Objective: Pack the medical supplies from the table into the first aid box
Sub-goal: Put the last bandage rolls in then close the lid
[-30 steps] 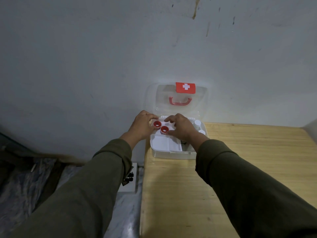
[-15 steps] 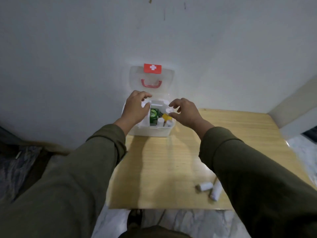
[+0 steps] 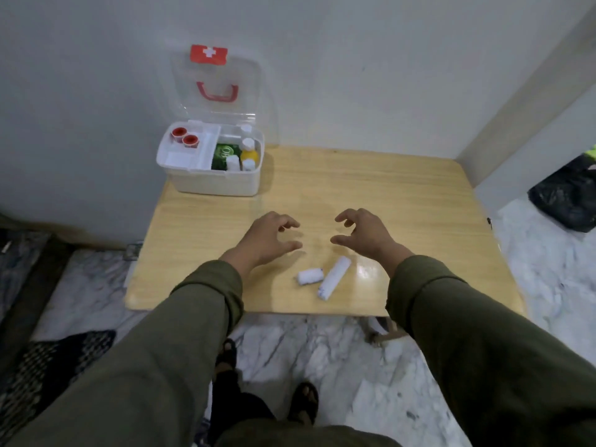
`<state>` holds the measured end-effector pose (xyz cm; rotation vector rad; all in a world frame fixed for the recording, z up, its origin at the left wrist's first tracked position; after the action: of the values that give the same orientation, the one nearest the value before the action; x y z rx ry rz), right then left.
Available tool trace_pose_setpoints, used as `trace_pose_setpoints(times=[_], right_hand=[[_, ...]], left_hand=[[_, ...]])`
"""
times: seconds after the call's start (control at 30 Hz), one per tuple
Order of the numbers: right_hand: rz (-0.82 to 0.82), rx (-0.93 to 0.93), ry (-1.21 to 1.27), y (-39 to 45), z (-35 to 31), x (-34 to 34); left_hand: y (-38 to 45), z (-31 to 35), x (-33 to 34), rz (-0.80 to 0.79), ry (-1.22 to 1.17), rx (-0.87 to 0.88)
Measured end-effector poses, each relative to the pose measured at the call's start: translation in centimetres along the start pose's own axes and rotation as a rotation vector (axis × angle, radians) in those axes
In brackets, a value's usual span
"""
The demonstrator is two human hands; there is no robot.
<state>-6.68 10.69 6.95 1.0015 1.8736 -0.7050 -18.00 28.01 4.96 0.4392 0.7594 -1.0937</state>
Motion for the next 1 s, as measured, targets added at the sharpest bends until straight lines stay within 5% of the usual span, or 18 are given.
trace_pose_setpoints(times=[0.63, 1.0], right_hand=[[-0.188, 0.181, 0.159, -2.9, 2.4, 4.6], [-0.16, 0.076, 0.234, 0.1, -2.3, 3.3]], left_hand=[[-3.1, -0.3, 5.0, -0.238, -0.007, -0.013], [-1.8, -2.7, -0.5, -0.039, -0.05, -0.079]])
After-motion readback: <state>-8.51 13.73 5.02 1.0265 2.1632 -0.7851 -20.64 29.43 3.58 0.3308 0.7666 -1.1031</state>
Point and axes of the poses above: each hand's wrist, its own y-axis towards the middle knuckle, its own x-axis out of the palm, z = x × y, the point moved 3 cm from there along y, towards the middle knuckle, and after that the axes turned 13 degrees about z, right-handed, at the moved point
